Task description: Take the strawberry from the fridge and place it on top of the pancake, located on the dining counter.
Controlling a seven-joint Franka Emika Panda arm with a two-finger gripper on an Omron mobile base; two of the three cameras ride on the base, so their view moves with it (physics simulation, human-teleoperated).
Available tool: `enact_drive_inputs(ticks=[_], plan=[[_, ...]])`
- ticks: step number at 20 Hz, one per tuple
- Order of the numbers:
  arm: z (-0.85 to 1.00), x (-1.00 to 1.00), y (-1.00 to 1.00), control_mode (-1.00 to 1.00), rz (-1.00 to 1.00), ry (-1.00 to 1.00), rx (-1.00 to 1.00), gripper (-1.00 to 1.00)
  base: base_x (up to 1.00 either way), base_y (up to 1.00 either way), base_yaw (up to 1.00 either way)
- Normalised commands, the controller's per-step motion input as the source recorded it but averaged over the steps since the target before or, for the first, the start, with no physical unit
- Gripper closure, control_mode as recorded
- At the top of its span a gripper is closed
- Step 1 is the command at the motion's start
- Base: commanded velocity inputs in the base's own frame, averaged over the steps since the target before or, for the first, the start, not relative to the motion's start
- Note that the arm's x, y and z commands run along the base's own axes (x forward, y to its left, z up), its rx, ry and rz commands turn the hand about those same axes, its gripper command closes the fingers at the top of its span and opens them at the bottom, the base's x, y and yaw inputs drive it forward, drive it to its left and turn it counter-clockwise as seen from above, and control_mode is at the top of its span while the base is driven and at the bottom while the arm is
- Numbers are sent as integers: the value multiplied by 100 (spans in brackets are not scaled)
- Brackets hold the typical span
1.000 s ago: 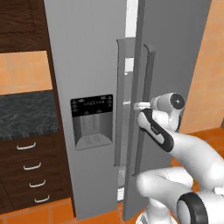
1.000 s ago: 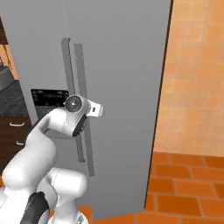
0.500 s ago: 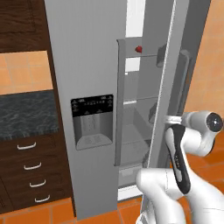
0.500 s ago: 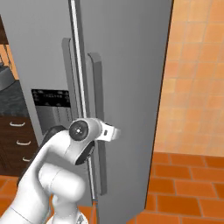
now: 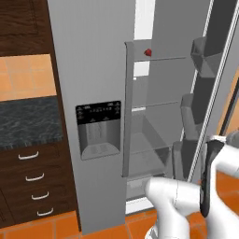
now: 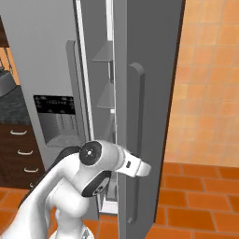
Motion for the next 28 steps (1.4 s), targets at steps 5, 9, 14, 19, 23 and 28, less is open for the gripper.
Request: enact_drive_inputs(ticks=[5,9,14,19,23,28], plan=[[55,-3,50,-100,-5,41,-33,-100,0,0,0],[28,8,75,-100,0,44,-34,-100,0,0,0],[-19,76,46,-100,7,55,-31,-100,0,0,0],[-39,83,0,-100,8,12,-29,-100,0,0,0],[-38,76,0,-100,6,8,-4,-100,0,0,0],[-20,40,-28,-100,1,13,0,-100,0,0,0]])
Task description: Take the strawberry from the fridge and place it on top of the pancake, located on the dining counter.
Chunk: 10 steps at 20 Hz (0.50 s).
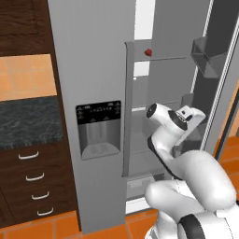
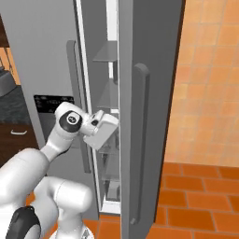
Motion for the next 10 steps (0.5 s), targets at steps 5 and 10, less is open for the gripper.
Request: enact_drive_inputs(ticks=[5,10], plan=[[-35,0,-87,-100,0,4,0,-100,0,0,0],[-41,0,-100,-100,5,-3,0,-100,0,0,0]])
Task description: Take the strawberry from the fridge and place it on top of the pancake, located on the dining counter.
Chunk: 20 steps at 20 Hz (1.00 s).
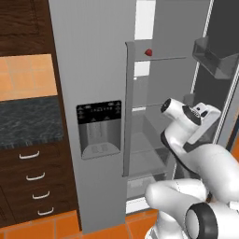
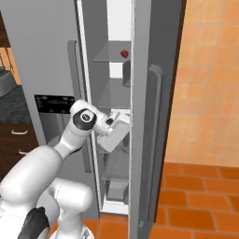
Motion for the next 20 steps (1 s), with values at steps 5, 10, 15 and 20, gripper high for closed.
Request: enact_drive_inputs(ticks=[5,10,15,20], plan=[[-13,15,-100,-100,7,0,3,-100,0,0,0],[10,-2,-51,-100,6,-1,3,-100,0,0,0],[52,-16,89,-100,0,2,8,-100,0,0,0],[20,-7,100,-100,3,-4,35,-100,0,0,0]])
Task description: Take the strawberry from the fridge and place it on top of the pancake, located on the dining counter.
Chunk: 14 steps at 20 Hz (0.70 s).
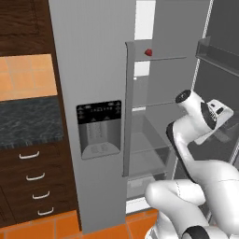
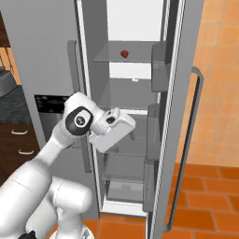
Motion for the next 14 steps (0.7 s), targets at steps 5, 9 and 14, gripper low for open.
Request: enact_drive_inputs(ticks=[5,9,14], plan=[[-14,8,100,-100,1,-13,80,-100,0,0,0],[-21,18,100,-100,0,-6,74,-100,0,0,0],[1,-16,100,-100,-5,-6,65,-100,0,0,0]])
